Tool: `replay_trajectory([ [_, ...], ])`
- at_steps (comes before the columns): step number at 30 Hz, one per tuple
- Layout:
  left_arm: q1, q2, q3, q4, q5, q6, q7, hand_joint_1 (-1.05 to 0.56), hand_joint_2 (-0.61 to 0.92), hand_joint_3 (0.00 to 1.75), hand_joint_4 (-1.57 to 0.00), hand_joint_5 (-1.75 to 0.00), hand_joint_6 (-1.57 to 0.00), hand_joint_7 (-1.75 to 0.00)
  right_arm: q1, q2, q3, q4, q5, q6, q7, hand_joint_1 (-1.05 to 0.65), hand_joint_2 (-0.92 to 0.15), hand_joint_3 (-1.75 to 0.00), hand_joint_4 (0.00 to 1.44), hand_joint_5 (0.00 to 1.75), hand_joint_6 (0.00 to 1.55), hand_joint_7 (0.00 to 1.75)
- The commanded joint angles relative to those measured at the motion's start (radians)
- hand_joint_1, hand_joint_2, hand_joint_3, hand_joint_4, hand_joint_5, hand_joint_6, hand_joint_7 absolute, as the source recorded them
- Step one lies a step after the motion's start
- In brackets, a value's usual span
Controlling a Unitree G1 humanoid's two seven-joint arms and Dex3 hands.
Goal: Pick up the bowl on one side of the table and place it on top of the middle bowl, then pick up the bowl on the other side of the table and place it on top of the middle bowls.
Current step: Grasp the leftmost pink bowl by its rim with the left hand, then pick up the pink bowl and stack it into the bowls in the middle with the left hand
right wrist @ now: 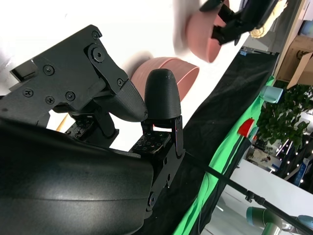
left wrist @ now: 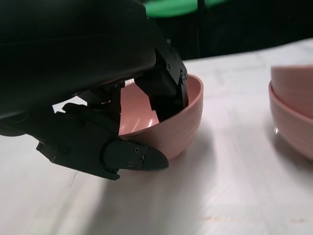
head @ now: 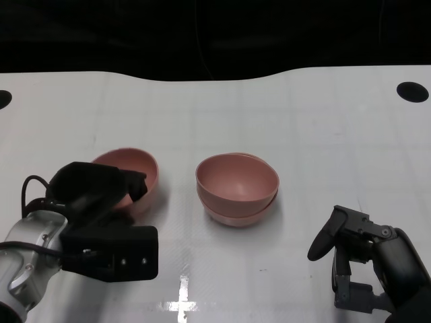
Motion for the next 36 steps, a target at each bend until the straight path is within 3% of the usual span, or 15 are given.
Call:
replay_trajectory([
  [1,-0.006,0.011,0.002,-0.023,0.017,-0.032,0.107,-0.27,0.87,0.44,-0.76,-1.75,-0.65,-1.39,0.000,-0.002,-0.007,-0.014,0.000,0.000,-0.004,-0.07,-0.22,-1.64,0.93,1.75,0.82,1.55],
  [6,-0.022,-0.003,0.008,-0.071,0.023,-0.074,0.214,-0.23,0.82,0.53,-0.78,-1.75,-0.61,-1.60,0.003,-0.005,-0.007,-0.016,-0.002,0.000,-0.003,-0.07,-0.22,-1.64,0.92,1.75,0.83,1.55],
  [9,-0.037,-0.011,0.013,-0.113,-0.001,-0.098,0.205,-0.22,0.72,0.76,-0.77,-1.75,-0.66,-1.50,0.004,-0.005,-0.006,-0.020,-0.007,0.005,-0.003,-0.07,-0.22,-1.64,0.92,1.75,0.83,1.55],
  [11,-0.052,-0.018,0.014,-0.136,-0.031,-0.132,0.174,-0.20,0.66,0.81,-0.76,-1.75,-0.69,-1.45,0.005,-0.006,-0.006,-0.018,-0.010,0.002,-0.003,-0.07,-0.22,-1.64,0.92,1.75,0.83,1.55],
  [13,-0.068,-0.026,0.009,-0.159,-0.052,-0.153,0.140,-0.20,0.61,0.83,-0.76,-1.73,-0.78,-1.26,0.006,-0.007,-0.004,-0.017,-0.011,0.000,-0.002,-0.07,-0.22,-1.65,0.92,1.75,0.83,1.55],
  [15,-0.083,-0.045,0.003,-0.185,-0.076,-0.163,0.096,-0.19,0.63,0.77,-0.76,-1.73,-0.83,-1.18,0.007,-0.008,-0.003,-0.014,-0.011,-0.005,0.000,-0.07,-0.22,-1.65,0.92,1.75,0.83,1.55],
  [21,-0.124,-0.090,-0.027,-0.165,-0.090,-0.234,0.061,-0.21,0.69,0.75,-0.75,-1.74,-0.81,-1.23,0.009,-0.010,0.000,-0.002,-0.006,-0.024,0.006,-0.07,-0.20,-1.66,0.93,1.75,0.83,1.55],
  [24,-0.155,-0.109,-0.049,-0.136,-0.109,-0.264,0.008,-0.23,0.70,0.81,-0.82,-1.61,-0.87,-1.16,0.014,-0.008,0.001,-0.005,-0.001,-0.020,0.010,-0.07,-0.21,-1.65,0.92,1.75,0.83,1.55],
  [32,-0.236,-0.122,-0.101,-0.075,-0.102,-0.284,-0.136,-0.22,0.64,0.81,-0.79,-1.74,-0.78,-1.47,0.015,-0.007,0.005,-0.010,-0.014,-0.018,0.004,-0.07,-0.24,-1.62,0.91,1.75,0.81,1.55],
  [36,-0.258,-0.116,-0.121,-0.075,-0.058,-0.271,-0.160,-0.22,0.70,0.62,-0.80,-1.74,-0.81,-1.37,0.014,-0.005,0.005,-0.010,-0.015,-0.021,0.004,-0.07,-0.23,-1.63,0.91,1.75,0.82,1.56],
])
